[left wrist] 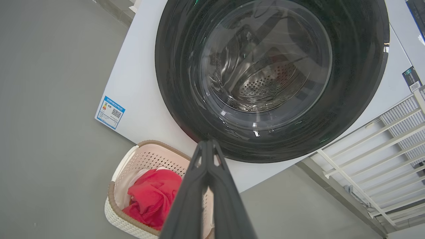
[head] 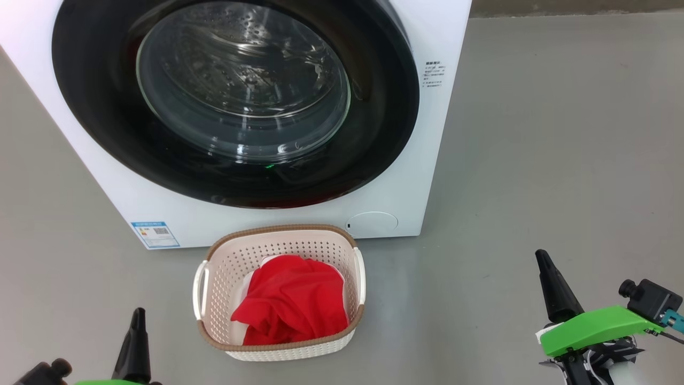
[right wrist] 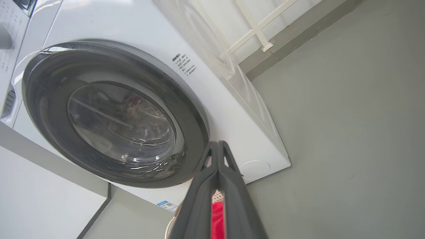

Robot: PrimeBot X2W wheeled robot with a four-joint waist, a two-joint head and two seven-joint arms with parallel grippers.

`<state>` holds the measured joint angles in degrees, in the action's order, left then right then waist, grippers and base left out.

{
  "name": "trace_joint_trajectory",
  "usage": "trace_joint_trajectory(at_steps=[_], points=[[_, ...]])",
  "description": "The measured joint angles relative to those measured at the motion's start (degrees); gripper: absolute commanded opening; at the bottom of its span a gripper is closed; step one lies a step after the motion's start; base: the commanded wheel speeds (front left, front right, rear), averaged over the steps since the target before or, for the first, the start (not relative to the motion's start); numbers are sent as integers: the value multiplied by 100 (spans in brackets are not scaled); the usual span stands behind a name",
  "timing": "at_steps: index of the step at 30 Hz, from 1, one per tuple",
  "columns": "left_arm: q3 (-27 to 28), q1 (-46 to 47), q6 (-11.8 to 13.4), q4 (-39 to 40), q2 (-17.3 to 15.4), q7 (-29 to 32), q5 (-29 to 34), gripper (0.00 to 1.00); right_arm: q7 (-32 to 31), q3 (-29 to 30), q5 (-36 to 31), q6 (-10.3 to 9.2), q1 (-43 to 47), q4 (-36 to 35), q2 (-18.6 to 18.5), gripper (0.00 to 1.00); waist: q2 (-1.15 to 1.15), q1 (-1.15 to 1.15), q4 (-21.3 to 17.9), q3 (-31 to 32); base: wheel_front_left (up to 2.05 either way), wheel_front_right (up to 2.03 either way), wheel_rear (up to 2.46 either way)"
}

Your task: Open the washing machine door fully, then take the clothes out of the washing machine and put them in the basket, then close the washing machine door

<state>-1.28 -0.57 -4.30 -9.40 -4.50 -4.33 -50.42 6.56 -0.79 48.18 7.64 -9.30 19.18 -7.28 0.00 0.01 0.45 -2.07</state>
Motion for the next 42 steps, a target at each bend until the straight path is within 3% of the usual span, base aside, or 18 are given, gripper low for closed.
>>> trace_joint_trajectory(at_steps=[42], points=[[315, 237, -110, -313, 116, 580, -2207, 0, -702, 475, 2351, -7, 138, -180, 235, 0, 0, -1, -25, 103, 0, 0, 0]])
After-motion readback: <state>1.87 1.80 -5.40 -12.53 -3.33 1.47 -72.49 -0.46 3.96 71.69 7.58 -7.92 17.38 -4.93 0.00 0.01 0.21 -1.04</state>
